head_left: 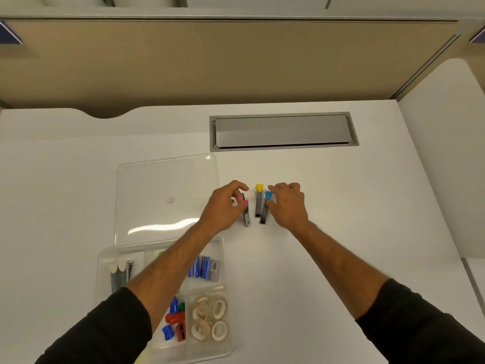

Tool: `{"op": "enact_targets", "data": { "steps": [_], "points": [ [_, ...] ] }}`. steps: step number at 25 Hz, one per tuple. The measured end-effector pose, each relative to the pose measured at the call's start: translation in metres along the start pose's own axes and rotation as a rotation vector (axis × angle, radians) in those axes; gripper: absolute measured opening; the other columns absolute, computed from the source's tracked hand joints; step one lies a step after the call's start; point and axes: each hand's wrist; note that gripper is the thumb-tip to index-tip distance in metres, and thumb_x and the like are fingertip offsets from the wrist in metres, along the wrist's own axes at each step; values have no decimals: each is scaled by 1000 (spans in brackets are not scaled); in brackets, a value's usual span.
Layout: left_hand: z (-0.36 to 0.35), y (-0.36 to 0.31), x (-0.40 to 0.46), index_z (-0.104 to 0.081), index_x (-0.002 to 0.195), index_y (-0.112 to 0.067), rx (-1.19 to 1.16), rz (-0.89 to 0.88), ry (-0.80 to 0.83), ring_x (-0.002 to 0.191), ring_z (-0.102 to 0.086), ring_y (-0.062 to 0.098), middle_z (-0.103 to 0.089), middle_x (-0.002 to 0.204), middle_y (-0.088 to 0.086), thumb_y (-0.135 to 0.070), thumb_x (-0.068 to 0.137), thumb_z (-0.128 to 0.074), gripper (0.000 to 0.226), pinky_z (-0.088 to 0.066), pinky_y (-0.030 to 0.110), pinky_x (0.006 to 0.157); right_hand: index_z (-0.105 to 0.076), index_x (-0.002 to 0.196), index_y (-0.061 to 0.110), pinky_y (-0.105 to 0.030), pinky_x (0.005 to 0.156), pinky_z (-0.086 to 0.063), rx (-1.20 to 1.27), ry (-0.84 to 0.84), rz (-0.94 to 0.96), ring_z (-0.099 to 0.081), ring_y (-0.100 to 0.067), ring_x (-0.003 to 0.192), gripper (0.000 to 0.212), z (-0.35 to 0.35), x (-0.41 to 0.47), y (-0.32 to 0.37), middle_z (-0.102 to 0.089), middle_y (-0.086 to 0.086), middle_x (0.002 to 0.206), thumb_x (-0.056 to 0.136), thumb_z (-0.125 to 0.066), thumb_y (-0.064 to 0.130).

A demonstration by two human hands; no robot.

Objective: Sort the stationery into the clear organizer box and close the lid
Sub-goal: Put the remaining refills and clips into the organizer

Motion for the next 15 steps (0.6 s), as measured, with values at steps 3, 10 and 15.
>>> {"op": "enact_targets", "data": {
  "steps": [3,10,15],
  "points": [
    [10,-7,-15,-61,114,-26,-29,-30,-35,89,-64,10,-64,81,-3,-9,88,-70,32,-50,18,88,-58,125,18,-34,92,-35,-25,-5,-36,-40,-25,116,31,-9,-8,3,-56,-3,130,94,-59,23],
    [29,-17,-53,-62,115,-27,-48,-65,-84,92,-64,10,-63,80,-3,-8,88,-68,33,-52,21,89,-66,96,15,-29,87,-34,295,61,-58,-41,-25,119,12,0,-39,8,-58,-9,122,85,-70,20],
    [46,-24,-84,-62,114,-30,-12,-94,-101,91,-63,9,-64,81,-7,-10,88,-68,33,-53,27,91,-61,79,25,-39,96,-40,346,5,102,-46,-25,117,21,22,-68,14,-58,1,111,76,-80,17]
  ]
}}
Point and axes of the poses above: each hand's wrist, its own x-axis towards the middle knuckle, its own z-axis out of the back of the hand, y = z × x
